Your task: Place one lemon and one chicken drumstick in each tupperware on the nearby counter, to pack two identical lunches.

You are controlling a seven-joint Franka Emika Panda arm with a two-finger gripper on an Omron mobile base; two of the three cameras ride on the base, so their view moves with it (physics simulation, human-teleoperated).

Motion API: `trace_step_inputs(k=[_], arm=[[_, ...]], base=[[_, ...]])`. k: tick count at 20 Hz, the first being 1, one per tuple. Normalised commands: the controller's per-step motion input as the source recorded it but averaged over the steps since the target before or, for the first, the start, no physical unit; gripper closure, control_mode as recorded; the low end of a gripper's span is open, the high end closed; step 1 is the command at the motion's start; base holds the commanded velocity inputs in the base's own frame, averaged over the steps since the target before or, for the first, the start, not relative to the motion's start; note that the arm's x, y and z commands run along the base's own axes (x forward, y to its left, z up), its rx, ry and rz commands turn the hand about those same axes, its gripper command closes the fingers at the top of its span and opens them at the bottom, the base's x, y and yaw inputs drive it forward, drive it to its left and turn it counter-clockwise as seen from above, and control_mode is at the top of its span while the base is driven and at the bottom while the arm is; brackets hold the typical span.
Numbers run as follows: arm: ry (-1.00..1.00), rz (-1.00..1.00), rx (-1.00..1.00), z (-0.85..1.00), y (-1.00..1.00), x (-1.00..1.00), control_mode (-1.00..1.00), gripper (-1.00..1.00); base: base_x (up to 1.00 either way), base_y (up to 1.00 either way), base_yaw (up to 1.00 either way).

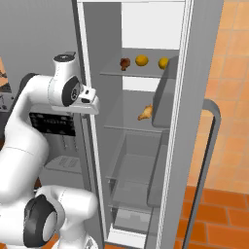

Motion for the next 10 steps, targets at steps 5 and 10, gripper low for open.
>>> trace_step_inputs(k=[5,10], arm=[[0.0,0.0,0.0,0.0,0.0,-0.32,-1.0,-1.0],[-0.35,0.0,0.0,0.68,-0.15,-0.23,-1.0,-1.0]], base=[[0.0,0.0,0.0],[0.0,0.0,0.0]])
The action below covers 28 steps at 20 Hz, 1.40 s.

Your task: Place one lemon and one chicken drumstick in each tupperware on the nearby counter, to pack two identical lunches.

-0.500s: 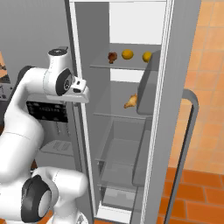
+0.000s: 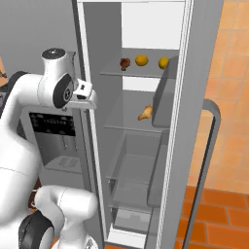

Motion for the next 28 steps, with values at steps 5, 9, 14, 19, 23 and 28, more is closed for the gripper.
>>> trace_step_inputs(k=[5,9,14,19,23,28], arm=[[-0.27,0.0,0.0,0.97,-0.34,0.02,-1.0,-1.0],[-0.34,-0.01,-0.03,0.86,-0.33,0.27,-1.0,-1.0],[-0.1,0.0,0.0,0.6,-0.58,0.5,-1.0,-1.0],[0.0,0.0,0.0,0.01,-0.41,0.84,-1.0,-1.0],[0.14,0.03,0.0,0.0,-0.17,0.95,-1.0,-1.0],[0.02,0.08,0.0,-0.13,-0.08,0.76,-1.0,-1.0]], base=[[0.0,0.0,0.0],[0.0,0.0,0.0],[0.0,0.0,0.0],[0.0,0.0,0.0],[0.0,0.0,0.0],[0.0,0.0,0.0]])
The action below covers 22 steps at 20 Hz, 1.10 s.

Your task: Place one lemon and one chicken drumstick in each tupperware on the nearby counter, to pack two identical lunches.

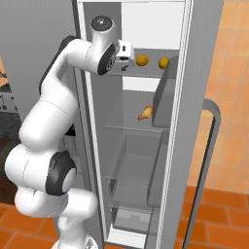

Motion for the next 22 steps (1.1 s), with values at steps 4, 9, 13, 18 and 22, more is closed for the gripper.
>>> trace_step_inputs(k=[4,9,13,18,22], arm=[[-0.05,0.09,0.0,-0.11,-0.25,0.63,-1.0,-1.0],[0.0,-0.09,0.0,0.0,-0.23,0.32,-1.0,-1.0],[0.0,-0.27,-0.02,0.0,0.0,0.26,-1.0,-1.0],[0.0,-0.17,0.0,-0.04,-0.22,0.4,-1.0,-1.0],[0.03,-0.04,0.01,0.0,-0.36,0.34,-1.0,-1.0]], base=[[0.0,0.0,0.0],[0.0,0.0,0.0],[0.0,0.0,0.0],[0.0,0.0,0.0],[0.0,0.0,0.0]])
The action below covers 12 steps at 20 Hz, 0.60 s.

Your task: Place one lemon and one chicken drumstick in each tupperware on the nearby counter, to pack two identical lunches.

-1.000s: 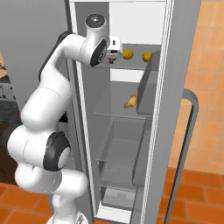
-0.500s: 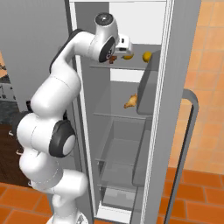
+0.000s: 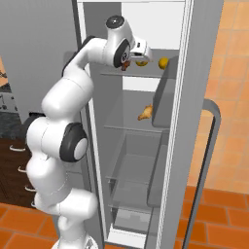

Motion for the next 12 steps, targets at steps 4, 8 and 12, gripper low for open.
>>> trace_step_inputs(k=[4,8,12], arm=[[0.01,0.0,0.02,0.0,-0.29,0.39,-1.0,-1.0],[0.0,0.01,0.03,0.02,-0.25,0.37,-1.0,-1.0],[0.01,0.05,0.02,0.0,0.0,0.46,-1.0,-1.0]], base=[[0.0,0.0,0.0],[0.0,0.0,0.0],[0.0,0.0,0.0]])
